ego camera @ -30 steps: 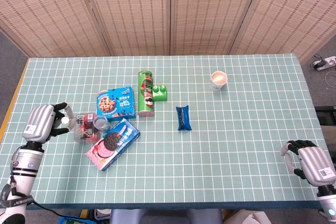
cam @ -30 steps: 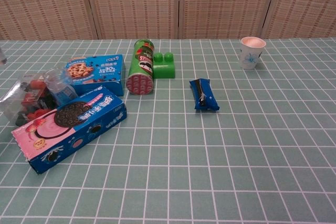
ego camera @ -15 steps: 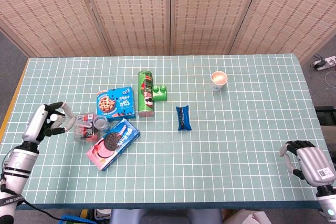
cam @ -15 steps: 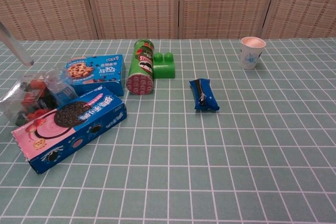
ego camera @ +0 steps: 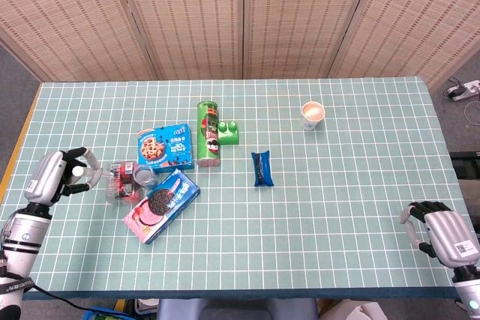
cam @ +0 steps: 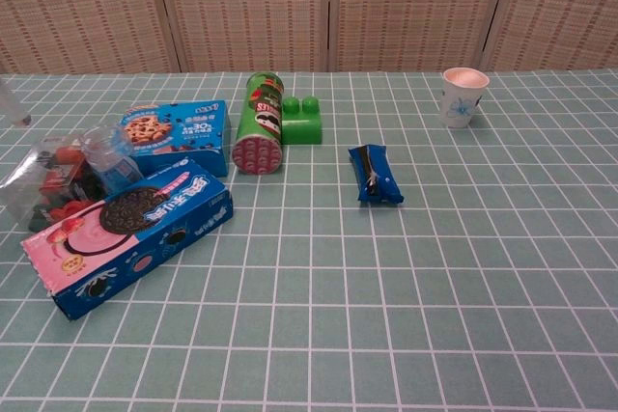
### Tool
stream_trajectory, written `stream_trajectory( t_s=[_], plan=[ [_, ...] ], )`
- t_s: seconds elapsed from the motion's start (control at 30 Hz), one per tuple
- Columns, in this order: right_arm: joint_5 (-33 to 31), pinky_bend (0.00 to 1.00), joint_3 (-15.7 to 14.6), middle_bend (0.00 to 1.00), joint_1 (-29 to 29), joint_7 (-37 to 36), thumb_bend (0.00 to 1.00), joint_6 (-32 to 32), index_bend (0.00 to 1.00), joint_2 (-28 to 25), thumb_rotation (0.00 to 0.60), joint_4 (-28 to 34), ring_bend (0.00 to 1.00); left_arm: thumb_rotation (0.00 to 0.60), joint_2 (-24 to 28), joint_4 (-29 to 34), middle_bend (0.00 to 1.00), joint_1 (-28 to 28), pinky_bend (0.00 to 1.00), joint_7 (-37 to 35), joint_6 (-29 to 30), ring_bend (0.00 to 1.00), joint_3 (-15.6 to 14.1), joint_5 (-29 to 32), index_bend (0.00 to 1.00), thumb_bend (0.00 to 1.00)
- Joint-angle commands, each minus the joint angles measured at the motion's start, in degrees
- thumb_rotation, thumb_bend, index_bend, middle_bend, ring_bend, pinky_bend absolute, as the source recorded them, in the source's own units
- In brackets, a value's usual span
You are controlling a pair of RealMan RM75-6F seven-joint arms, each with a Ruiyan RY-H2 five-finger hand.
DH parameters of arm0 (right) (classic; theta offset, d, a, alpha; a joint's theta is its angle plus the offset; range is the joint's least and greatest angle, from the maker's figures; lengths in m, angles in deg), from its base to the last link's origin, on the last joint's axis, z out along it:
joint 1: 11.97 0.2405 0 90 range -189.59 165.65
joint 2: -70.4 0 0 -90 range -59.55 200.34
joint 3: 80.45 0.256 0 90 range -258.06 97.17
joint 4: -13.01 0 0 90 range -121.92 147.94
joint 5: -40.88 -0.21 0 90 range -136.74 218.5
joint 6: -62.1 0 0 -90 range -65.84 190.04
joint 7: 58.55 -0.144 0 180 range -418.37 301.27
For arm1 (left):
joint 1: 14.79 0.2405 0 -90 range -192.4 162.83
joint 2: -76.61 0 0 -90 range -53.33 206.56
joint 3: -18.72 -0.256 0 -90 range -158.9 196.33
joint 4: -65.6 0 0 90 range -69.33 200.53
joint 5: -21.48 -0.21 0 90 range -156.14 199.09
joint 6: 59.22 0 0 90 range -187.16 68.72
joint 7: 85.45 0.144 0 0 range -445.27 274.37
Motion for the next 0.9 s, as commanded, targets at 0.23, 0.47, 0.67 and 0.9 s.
stream_trajectory(
  t_s=[0.23,0.47,0.67,0.9],
  plan=[
    [0.1,0.36,0.0,0.46,0.0,-0.1,0.37,0.0,0.52,0.0,0.600,-0.1,0.37,0.600,2.4,1.8,1.00,0.9,1.00,-21.8,-3.3,1.00,0.6,-2.7,0.76,0.43],
    [0.1,0.36,0.0,0.46,0.0,0.0,0.37,0.1,0.52,0.0,0.600,0.0,0.37,0.600,4.7,-0.2,1.00,1.0,1.00,-33.8,-4.4,1.00,0.1,-6.5,0.76,0.43],
    [0.0,0.36,-0.1,0.46,0.0,0.1,0.37,0.0,0.52,0.0,0.600,0.0,0.37,0.600,1.7,-2.8,1.00,0.6,1.00,-19.1,-1.9,1.00,-0.6,-3.4,0.76,0.43],
    [0.0,0.36,0.0,0.46,0.0,0.0,0.37,0.0,0.52,0.0,0.600,0.0,0.37,0.600,-5.0,-5.1,1.00,0.0,1.00,5.3,4.5,1.00,-0.7,1.1,0.76,0.44]
  ],
)
